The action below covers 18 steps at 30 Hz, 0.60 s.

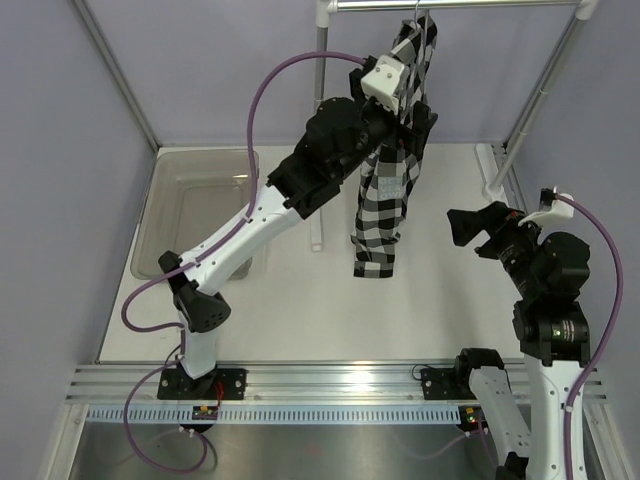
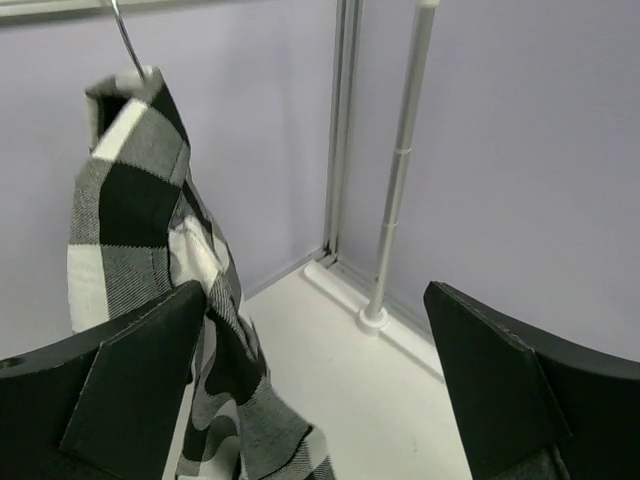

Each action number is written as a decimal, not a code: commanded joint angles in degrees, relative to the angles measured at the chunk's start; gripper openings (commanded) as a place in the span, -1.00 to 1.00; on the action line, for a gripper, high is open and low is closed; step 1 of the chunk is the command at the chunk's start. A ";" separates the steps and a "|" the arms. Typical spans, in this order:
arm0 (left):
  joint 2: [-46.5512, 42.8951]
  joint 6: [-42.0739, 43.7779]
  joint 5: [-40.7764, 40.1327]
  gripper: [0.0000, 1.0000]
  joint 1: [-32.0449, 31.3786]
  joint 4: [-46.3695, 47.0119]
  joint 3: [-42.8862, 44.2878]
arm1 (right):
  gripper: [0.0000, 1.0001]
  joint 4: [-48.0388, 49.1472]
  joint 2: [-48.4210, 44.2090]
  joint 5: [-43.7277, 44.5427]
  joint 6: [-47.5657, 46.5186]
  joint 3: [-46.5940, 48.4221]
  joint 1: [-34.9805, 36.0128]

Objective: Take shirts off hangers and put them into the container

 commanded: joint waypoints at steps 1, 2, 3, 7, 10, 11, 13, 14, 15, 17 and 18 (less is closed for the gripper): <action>1.39 5.57 -5.60 0.97 -0.09 4.79 1.94 | 0.99 1.38 -1.45 -1.01 -1.40 0.04 -0.22; 1.66 6.19 -6.48 0.97 -0.18 5.14 1.86 | 0.99 1.73 -1.62 -1.97 -1.23 -0.40 -0.13; 2.01 6.54 -7.01 0.97 -0.09 5.67 1.68 | 0.99 2.69 -1.89 -2.59 -0.88 -0.75 -0.22; 2.80 9.70 -10.34 0.98 -0.53 7.95 1.15 | 0.99 4.46 -1.98 -3.74 -0.43 -2.24 -0.22; 2.63 10.76 -12.89 0.97 -0.70 9.27 0.72 | 0.99 4.64 -1.80 -3.82 -0.52 -3.12 -0.22; 2.36 11.11 -13.86 0.97 -0.79 10.93 -0.59 | 0.99 4.72 -1.89 -4.00 -0.52 -3.56 -0.13; 1.75 11.99 -15.62 0.97 -1.06 13.92 -2.00 | 0.99 5.25 -1.80 -4.26 -0.43 -4.00 -0.22; 1.05 12.34 -16.41 0.97 -1.15 15.15 -3.67 | 0.99 5.25 -1.80 -4.61 -0.35 -4.09 -0.22; 0.87 12.69 -16.94 0.97 -1.32 16.04 -4.12 | 0.99 5.25 -1.72 -4.70 -0.52 -4.09 -0.13; 1.65 13.14 -18.26 0.96 -1.32 15.96 -2.55 | 0.99 4.99 -1.80 -4.53 -0.78 -3.66 -0.22; 2.18 13.22 -18.88 0.94 -1.32 15.61 -1.84 | 0.99 4.64 -2.06 -4.44 -0.79 -3.48 -0.22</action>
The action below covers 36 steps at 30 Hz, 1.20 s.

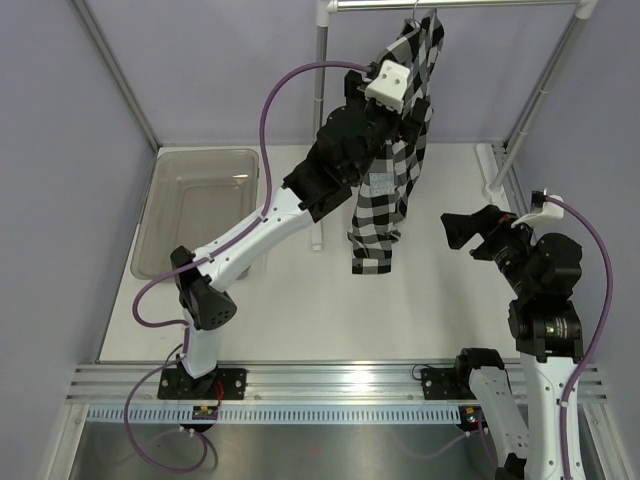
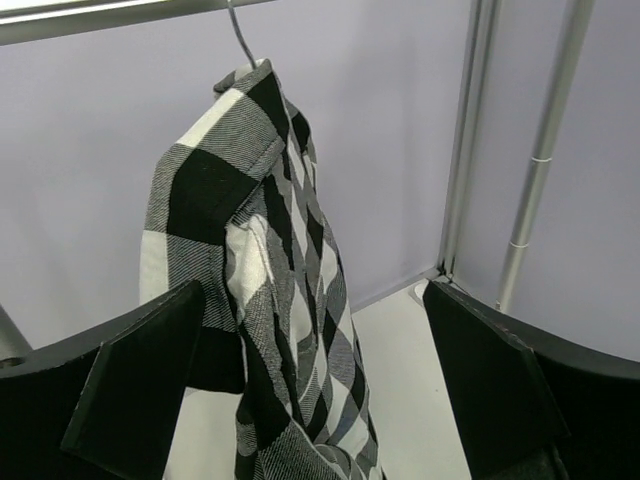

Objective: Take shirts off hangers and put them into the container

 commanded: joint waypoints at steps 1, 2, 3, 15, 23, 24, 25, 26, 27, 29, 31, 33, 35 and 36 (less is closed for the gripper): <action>-0.92 2.06 -5.31 0.89 -0.40 4.88 2.12 | 0.99 1.58 -0.23 -1.60 -0.76 0.81 -0.22; -0.57 2.14 -5.40 0.85 -0.49 4.61 2.47 | 0.99 1.58 -0.40 -1.69 -0.76 0.98 -0.22; -0.30 2.14 -5.49 0.82 -0.40 4.52 2.47 | 0.99 1.66 -0.67 -1.69 -0.68 1.07 -0.22; -2.94 1.00 -7.07 -0.59 -0.49 7.51 -1.75 | 0.99 1.75 -1.20 -2.56 -0.41 0.90 -0.22; -5.30 0.30 -1.55 -1.00 -0.49 12.24 -5.69 | 0.99 1.58 -1.11 -3.09 -0.24 0.54 -0.22; -6.01 0.65 -0.14 -1.00 -0.49 16.25 -8.92 | 0.99 1.66 -1.28 -3.09 -0.32 0.46 -0.13; -6.62 1.43 1.96 -1.00 -0.49 18.04 -10.43 | 0.99 1.66 -1.37 -3.09 -0.33 0.46 -0.22; -6.89 1.53 2.16 -1.00 -0.58 19.53 -11.49 | 0.99 1.66 -1.37 -3.09 -0.33 0.37 -0.22; -7.33 1.70 2.16 -1.00 -0.58 22.07 -12.46 | 0.99 1.84 -1.29 -3.27 -0.33 0.37 -0.22; -7.51 2.58 2.51 -1.00 -0.58 24.81 -13.52 | 0.99 1.75 -1.11 -3.62 -0.50 0.46 -0.22; -7.51 3.11 3.56 -1.00 -0.49 27.89 -13.53 | 0.99 1.58 -0.50 -3.88 -0.85 0.37 -0.22; -6.98 3.72 4.61 -1.00 -0.58 29.38 -12.47 | 0.99 1.40 -0.32 -3.71 -1.38 0.37 -0.13; -6.10 4.25 4.79 -1.00 -0.49 30.70 -10.98 | 0.99 1.23 -0.06 -3.45 -1.64 0.19 -0.22; -5.67 4.69 4.97 -1.00 -0.49 31.41 -10.28 | 0.99 1.31 -0.05 -3.44 -1.82 0.11 -0.22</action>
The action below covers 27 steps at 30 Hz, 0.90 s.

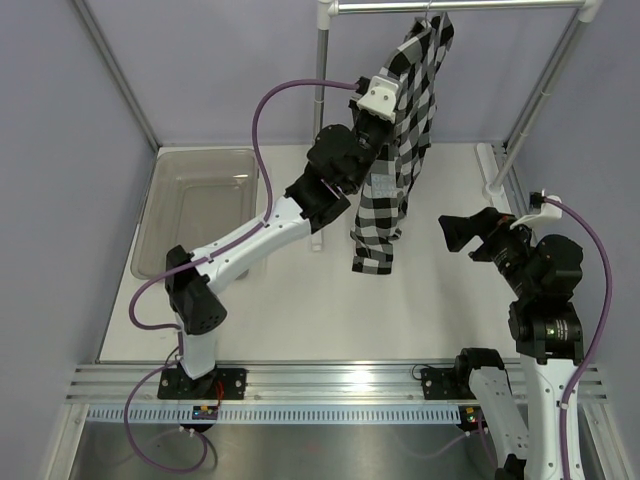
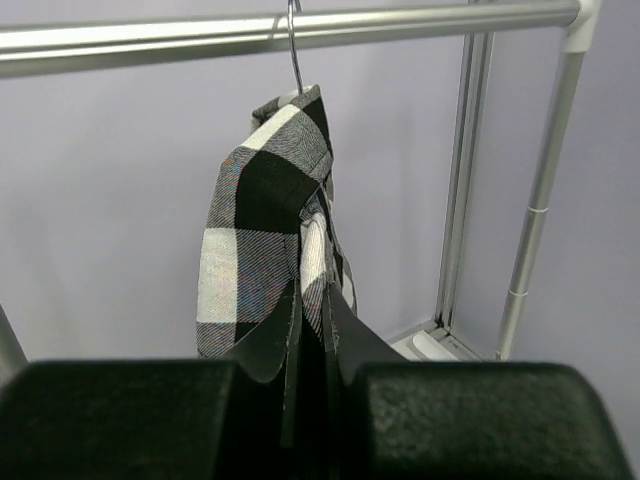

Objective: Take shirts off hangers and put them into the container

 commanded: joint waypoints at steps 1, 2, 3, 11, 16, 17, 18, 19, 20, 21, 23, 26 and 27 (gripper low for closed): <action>-0.27 2.22 4.53 -1.00 -0.32 11.92 6.00 | 0.99 1.49 0.67 -1.63 -1.38 0.02 -0.22; 0.35 2.40 4.54 -1.00 -0.32 11.92 7.24 | 0.99 1.40 0.93 -1.81 -1.38 0.10 -0.22; 1.14 2.92 4.54 -1.00 -0.32 12.00 8.48 | 0.99 1.31 1.02 -1.89 -1.56 0.10 -0.22; 6.34 3.02 5.77 -1.00 -0.23 10.16 18.25 | 0.99 1.31 2.34 -2.07 -2.26 0.81 -0.22; -2.79 1.43 4.28 -1.00 -1.37 12.44 4.82 | 0.99 0.44 2.60 -0.50 -1.82 2.47 -0.22; -4.72 1.35 4.27 -1.00 -1.72 12.53 2.36 | 0.99 0.09 2.51 -0.23 -1.73 2.65 -0.22; -9.00 0.91 4.27 -1.00 -2.51 12.70 -0.45 | 0.99 -0.35 2.60 -0.14 -1.65 2.91 -0.22; -11.31 0.73 3.75 -1.00 -2.95 13.32 -6.65 | 0.99 -0.44 2.60 0.21 -1.21 3.35 -0.22; -13.51 0.64 3.40 -1.00 -3.48 13.84 -9.94 | 0.99 -0.71 2.60 0.21 -1.12 3.62 -0.22; -15.62 0.64 2.78 -1.00 -4.61 14.89 -12.93 | 0.99 -1.14 2.60 0.39 -1.03 3.88 -0.22; -21.33 -0.23 1.20 -1.00 -5.50 14.47 -20.23 | 0.99 -2.20 2.51 0.66 -0.77 4.67 -0.22; -27.05 -2.25 1.37 -1.00 -6.82 14.03 -27.34 | 0.99 -2.64 2.08 0.39 -0.24 4.85 -0.22; -27.93 -2.35 2.15 -1.00 -7.60 12.63 -28.07 | 0.99 -2.73 2.07 0.39 -0.15 4.85 -0.22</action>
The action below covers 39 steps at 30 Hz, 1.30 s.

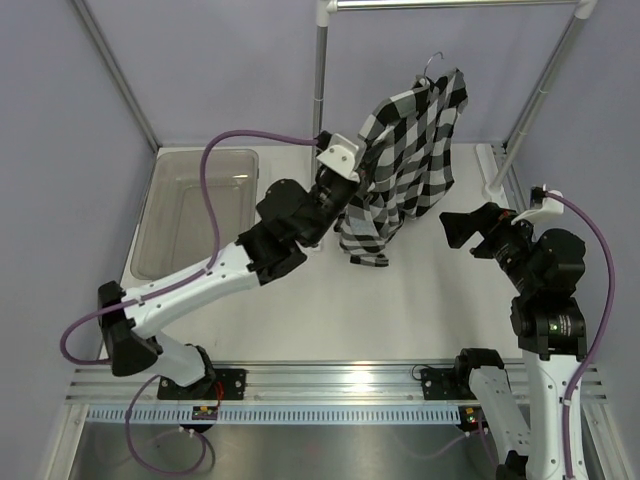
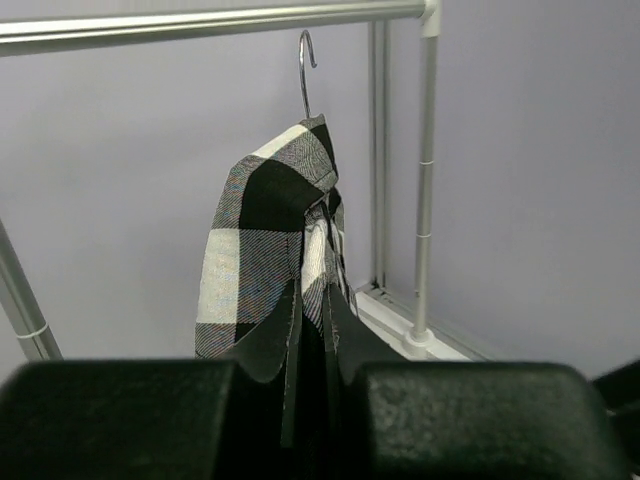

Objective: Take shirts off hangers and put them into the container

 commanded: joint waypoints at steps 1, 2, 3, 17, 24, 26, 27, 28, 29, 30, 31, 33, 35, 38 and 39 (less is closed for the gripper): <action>-7.02 -1.76 0.06 -1.00 -1.55 7.55 -2.00 | 0.99 -1.46 -0.22 -0.11 0.44 2.21 -0.22; -8.42 -1.41 0.33 -1.00 -2.08 6.67 -2.87 | 0.99 -1.73 0.04 -0.46 0.53 2.29 -0.22; -9.39 -1.32 1.03 -1.00 -3.31 4.92 -3.40 | 0.99 -2.08 0.04 -0.90 0.61 2.38 -0.22; -34.43 -25.92 -4.07 -1.00 -7.45 -29.00 -16.14 | 0.76 -3.05 1.27 -14.17 0.44 8.27 -0.22; -40.43 -31.64 3.90 -1.00 -7.45 -33.15 -22.13 | 0.19 -1.29 9.35 -23.83 0.26 14.76 0.04; -38.51 -31.64 6.20 -1.00 -7.45 -33.85 -20.65 | 0.19 -0.68 11.02 -24.28 0.70 16.00 0.30; -37.36 -31.55 8.13 -1.00 -7.45 -34.38 -19.76 | 0.25 -0.59 11.55 -25.59 1.05 17.48 0.91; -36.05 -31.64 8.85 -1.00 -7.45 -34.73 -18.89 | 0.30 -0.41 11.99 -26.04 1.14 18.28 1.44; -33.77 -31.64 9.46 -1.00 -7.45 -34.91 -17.92 | 0.37 -0.50 12.69 -25.95 1.40 19.07 1.88; -32.62 -31.55 11.56 -1.00 -7.45 -34.39 -16.78 | 0.40 -0.50 12.79 -25.61 1.58 20.39 2.15; -31.65 -31.55 12.45 -1.00 -7.45 -33.86 -16.33 | 0.41 -0.32 13.22 -25.25 1.58 20.92 4.15; -28.41 -31.81 14.21 -1.00 -7.45 -33.24 -14.41 | 0.42 -0.85 14.01 -24.55 0.97 22.06 5.05; -26.55 -31.99 14.92 -1.00 -7.45 -32.02 -13.61 | 0.40 -1.73 15.15 -24.37 0.53 23.12 5.84; -23.65 -32.08 15.97 -1.00 -7.45 -31.31 -11.50 | 0.35 -2.34 14.90 -23.50 -0.26 22.77 6.89; -23.12 -31.99 15.97 -1.00 -7.45 -31.22 -11.23 | 0.34 -2.69 14.46 -22.01 -0.87 22.25 6.90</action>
